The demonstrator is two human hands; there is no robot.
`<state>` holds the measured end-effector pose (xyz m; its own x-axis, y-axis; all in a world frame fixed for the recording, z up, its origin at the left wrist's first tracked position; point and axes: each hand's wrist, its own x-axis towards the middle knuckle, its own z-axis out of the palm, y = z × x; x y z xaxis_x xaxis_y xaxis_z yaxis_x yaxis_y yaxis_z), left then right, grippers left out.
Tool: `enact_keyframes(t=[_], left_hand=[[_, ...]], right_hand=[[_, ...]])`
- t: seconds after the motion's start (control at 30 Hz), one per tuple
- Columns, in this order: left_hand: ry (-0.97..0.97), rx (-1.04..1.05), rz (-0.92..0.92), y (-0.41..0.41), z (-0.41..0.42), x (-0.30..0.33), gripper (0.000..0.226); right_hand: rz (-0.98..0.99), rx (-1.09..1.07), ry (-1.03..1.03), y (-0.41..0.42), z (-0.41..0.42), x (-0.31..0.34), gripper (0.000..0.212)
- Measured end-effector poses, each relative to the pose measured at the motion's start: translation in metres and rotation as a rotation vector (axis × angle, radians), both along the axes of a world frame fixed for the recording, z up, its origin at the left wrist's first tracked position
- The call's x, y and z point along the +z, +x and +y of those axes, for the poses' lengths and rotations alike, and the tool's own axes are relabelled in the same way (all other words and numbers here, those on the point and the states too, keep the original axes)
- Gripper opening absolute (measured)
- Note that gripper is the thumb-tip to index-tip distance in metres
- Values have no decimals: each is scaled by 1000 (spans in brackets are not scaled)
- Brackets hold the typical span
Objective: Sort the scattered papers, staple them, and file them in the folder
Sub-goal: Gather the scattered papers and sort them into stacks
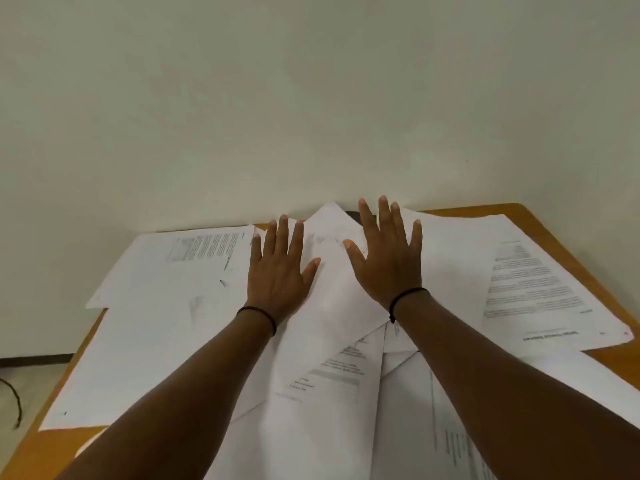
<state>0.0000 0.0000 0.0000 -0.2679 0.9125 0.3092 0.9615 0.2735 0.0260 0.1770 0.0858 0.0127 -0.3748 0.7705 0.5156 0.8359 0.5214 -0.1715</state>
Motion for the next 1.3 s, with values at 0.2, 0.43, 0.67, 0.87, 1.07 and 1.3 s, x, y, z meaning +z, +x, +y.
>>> enact_keyframes(t=[0.2,0.43,0.67,0.87,1.07,1.3], left_hand=[[43,46,-16,1,-23,-29,78],[101,40,-16,8,-76,-21,74],[-192,-193,-62,34,-139,-23,94],[-210,-109,-69,73,-171,-33,81],[-189,-112,136,108,-186,-23,24],[-24,-253,305,96,-206,-27,21]], right_hand=[[-35,38,-65,-7,-19,-28,68],[-7,93,-175,6,-69,-27,64],[150,170,-193,27,-133,-19,49],[127,193,-227,52,-177,-13,51],[99,182,-247,69,-202,-8,46],[48,229,-220,82,-211,-3,37]])
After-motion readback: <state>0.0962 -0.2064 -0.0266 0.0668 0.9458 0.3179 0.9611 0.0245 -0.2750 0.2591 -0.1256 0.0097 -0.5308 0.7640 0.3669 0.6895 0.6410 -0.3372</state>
